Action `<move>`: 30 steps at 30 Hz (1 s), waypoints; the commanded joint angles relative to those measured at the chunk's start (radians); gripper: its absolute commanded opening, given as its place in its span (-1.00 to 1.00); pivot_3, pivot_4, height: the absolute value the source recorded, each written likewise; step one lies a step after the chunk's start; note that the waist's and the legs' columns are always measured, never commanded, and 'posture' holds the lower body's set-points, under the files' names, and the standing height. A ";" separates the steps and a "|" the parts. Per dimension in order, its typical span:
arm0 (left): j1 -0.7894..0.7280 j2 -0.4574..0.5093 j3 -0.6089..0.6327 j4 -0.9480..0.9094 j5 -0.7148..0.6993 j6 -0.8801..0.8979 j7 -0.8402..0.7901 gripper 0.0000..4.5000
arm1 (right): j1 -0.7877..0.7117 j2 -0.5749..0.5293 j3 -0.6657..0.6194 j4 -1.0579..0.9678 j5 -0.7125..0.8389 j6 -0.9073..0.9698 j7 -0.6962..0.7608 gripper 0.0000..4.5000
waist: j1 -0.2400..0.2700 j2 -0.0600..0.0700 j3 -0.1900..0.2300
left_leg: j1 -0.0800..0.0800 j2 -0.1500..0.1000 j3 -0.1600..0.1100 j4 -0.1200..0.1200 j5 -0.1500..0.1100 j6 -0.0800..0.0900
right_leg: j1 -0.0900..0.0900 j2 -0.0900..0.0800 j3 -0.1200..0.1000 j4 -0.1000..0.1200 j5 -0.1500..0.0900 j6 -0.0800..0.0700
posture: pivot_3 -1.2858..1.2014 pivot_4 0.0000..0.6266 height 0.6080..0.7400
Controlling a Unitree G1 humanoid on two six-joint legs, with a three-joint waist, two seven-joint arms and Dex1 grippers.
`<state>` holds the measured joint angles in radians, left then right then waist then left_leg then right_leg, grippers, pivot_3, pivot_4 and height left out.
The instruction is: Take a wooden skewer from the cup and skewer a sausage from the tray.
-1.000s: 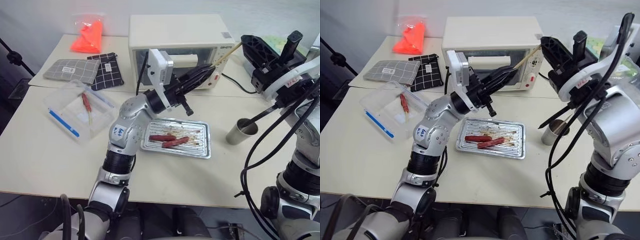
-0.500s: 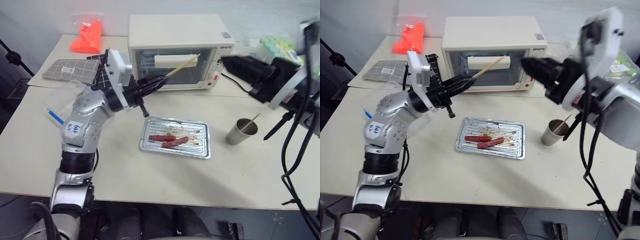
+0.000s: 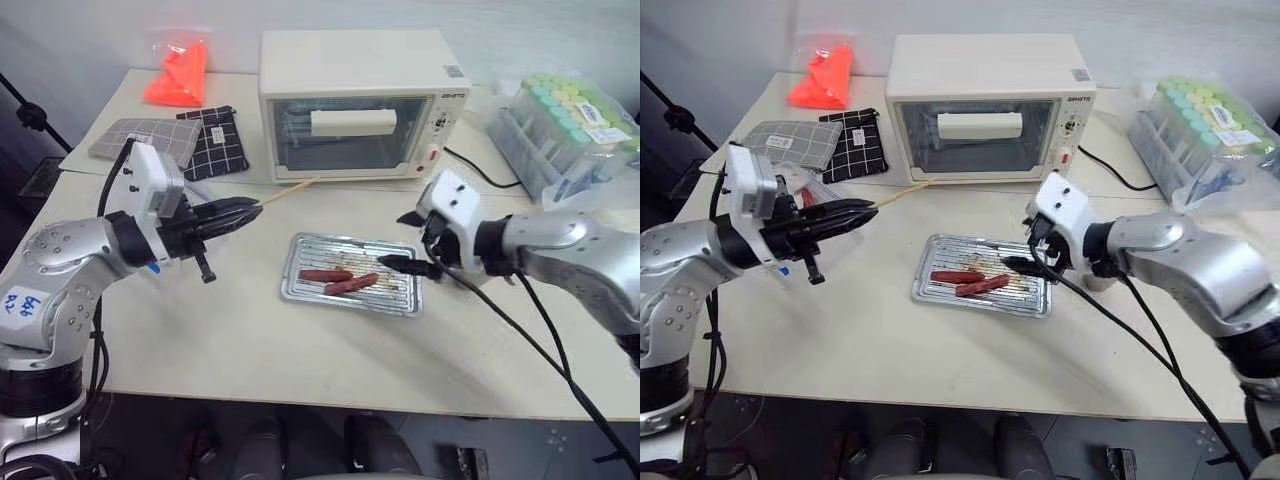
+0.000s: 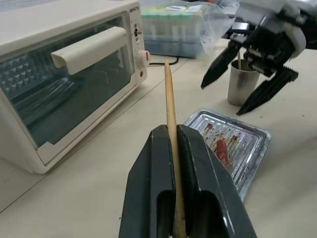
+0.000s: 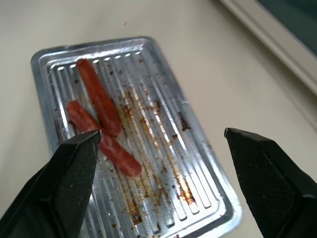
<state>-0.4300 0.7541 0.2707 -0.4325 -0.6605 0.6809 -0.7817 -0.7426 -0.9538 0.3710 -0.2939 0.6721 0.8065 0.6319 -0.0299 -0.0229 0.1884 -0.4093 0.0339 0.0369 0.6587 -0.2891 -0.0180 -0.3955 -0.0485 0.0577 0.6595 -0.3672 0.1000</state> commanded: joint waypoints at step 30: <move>-0.008 0.011 0.001 -0.056 -0.025 -0.014 0.073 -1.00 | 0.023 0.290 0.098 0.074 -0.378 -0.031 0.257 0.08 | -0.004 0.000 0.000 | 0.002 -0.001 0.000 0.001 0.000 -0.001 | 0.000 0.001 0.000 0.004 0.000 0.000 | 0.03 -0.52 1.00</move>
<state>-0.4272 0.7622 0.2620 -0.4710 -0.6864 0.6924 -0.7131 -0.7025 -0.6714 0.4759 -0.2196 0.3073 0.7876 0.8685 -0.0335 -0.0230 0.1884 -0.4073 0.0332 0.0372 0.6601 -0.2888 -0.0188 -0.3954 -0.0479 0.0576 0.6633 -0.3672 0.0999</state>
